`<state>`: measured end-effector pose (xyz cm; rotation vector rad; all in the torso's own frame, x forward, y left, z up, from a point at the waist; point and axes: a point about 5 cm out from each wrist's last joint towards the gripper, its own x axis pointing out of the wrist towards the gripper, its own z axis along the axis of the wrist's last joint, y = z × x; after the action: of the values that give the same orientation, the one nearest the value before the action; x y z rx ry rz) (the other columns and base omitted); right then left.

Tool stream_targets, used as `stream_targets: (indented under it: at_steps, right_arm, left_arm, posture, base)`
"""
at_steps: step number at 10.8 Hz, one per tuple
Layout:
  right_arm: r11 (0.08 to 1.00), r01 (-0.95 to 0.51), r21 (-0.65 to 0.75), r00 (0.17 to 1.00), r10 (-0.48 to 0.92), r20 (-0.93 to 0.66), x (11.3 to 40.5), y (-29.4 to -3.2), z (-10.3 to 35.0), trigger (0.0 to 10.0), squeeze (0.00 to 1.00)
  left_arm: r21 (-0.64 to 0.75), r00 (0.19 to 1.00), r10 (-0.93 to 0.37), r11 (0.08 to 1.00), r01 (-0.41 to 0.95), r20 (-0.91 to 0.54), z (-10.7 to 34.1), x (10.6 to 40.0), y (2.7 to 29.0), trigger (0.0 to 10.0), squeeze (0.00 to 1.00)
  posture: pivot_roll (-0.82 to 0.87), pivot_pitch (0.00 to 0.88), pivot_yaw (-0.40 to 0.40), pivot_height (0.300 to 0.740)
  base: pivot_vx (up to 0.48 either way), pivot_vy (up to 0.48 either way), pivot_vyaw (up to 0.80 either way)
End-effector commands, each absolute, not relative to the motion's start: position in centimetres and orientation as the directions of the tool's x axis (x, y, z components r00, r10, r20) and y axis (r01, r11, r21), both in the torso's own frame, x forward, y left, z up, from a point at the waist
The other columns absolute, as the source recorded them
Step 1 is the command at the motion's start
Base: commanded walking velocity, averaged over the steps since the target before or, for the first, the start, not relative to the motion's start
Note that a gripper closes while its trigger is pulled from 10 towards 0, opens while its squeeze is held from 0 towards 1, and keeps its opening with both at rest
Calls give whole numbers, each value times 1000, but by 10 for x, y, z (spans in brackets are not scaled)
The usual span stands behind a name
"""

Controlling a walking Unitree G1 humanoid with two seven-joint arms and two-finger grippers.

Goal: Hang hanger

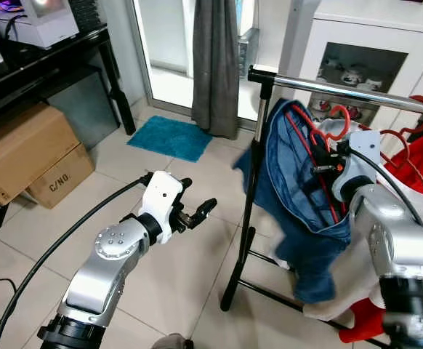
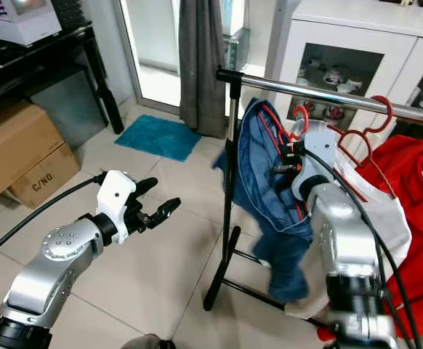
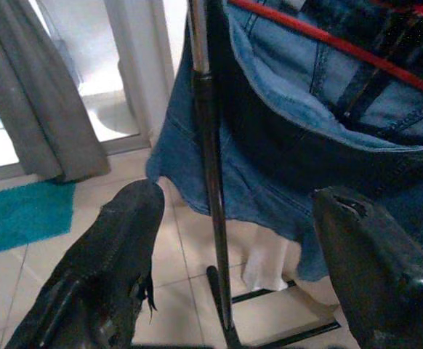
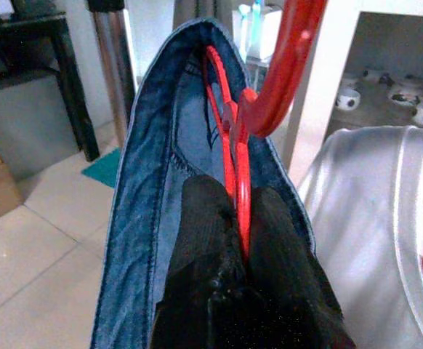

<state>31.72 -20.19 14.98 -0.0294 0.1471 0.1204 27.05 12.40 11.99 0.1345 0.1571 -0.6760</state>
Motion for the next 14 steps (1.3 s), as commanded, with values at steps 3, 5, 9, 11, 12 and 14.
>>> stream_targets:
  at_steps: [3, 5, 9, 11, 12, 14]
  right_arm:
    - [992, -128, 2, 982, 127, -140, 303, -192, 145, 0, 0]
    - [992, -123, 7, 981, 123, -148, 297, -187, 141, 0, 0]
    - [977, -211, 22, 967, 212, -139, 292, -170, 144, 0, 0]
    - [901, -427, 80, 896, 433, -94, 281, -147, 151, 0, 0]
    - [847, -520, 115, 847, 528, -62, 275, -137, 157, 0, 0]
    - [769, -626, 131, 772, 635, -41, 266, -126, 162, 0, 0]
  left_arm:
    - [92, 793, -583, 792, 603, -178, 123, 276, 130, 10000, 0]
    - [94, 793, -584, 791, 604, -174, 123, 278, 130, 10000, 0]
    - [105, 786, -594, 782, 614, -169, 123, 283, 127, 10000, 0]
    - [56, 779, -611, 781, 622, -142, 125, 294, 122, 10000, 1000]
    - [86, 804, -576, 802, 591, -146, 130, 308, 121, 10000, 1000]
    - [114, 826, -547, 819, 562, -138, 133, 323, 121, 10000, 0]
  posture:
    - [-52, 0, 60, 740]
    - [-62, 0, 47, 740]
    - [-62, 0, 36, 740]
    - [-67, 0, 50, 740]
    - [-65, 0, 53, 740]
    - [-72, 0, 55, 740]
  base:
    - [-254, 0, 0]
    - [-261, 0, 0]
    - [0, 0, 0]
    - [0, 0, 0]
    - [0, 0, 0]
    - [0, 0, 0]
